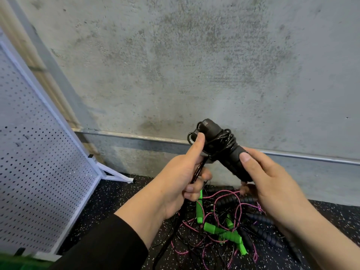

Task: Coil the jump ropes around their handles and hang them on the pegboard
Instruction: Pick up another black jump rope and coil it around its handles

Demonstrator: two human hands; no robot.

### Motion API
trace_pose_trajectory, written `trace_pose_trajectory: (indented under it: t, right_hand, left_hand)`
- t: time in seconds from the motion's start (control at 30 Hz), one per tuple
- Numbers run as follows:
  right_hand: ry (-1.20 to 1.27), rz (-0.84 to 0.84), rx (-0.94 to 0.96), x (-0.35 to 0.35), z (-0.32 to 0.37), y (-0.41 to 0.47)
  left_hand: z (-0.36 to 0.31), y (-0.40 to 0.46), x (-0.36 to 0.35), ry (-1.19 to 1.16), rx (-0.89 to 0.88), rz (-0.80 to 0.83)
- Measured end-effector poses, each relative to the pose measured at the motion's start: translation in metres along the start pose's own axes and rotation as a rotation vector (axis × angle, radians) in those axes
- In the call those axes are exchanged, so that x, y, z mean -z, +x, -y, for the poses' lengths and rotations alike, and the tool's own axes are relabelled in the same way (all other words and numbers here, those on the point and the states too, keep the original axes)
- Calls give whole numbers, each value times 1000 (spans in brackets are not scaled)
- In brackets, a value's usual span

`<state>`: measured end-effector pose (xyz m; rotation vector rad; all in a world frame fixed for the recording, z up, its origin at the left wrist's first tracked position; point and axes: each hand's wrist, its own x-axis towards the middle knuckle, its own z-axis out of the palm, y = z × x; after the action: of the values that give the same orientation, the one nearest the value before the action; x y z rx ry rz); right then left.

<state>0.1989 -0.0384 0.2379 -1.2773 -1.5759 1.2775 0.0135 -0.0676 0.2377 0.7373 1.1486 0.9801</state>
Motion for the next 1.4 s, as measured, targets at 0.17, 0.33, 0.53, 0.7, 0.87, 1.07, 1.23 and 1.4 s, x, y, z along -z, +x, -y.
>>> trace_pose_trajectory:
  t: [0.17, 0.33, 0.53, 0.7, 0.87, 1.07, 1.23, 1.4]
  right_hand:
    - [-229, -36, 94, 0, -5, 0]
    - [-388, -113, 151, 1, -14, 4]
    - [-518, -143, 244, -3, -15, 2]
    - [-474, -43, 264, -3, -12, 0]
    - [371, 118, -231, 3, 3, 2]
    - [753, 513, -502, 13, 6, 1]
    - [871, 412, -375, 6, 0, 2]
    - [795, 222, -262, 6, 0, 7]
  left_hand:
    - [2, 2, -1, 17, 39, -7]
    - [3, 5, -1, 11, 59, 3]
    - [7, 4, -5, -12, 51, -32]
    - [6, 5, -3, -54, 10, -95]
    - [5, 3, -4, -34, -41, -70]
    - [4, 2, -4, -49, -69, -56]
    - [2, 1, -3, -17, -25, 35]
    - [4, 2, -4, 86, 76, 30]
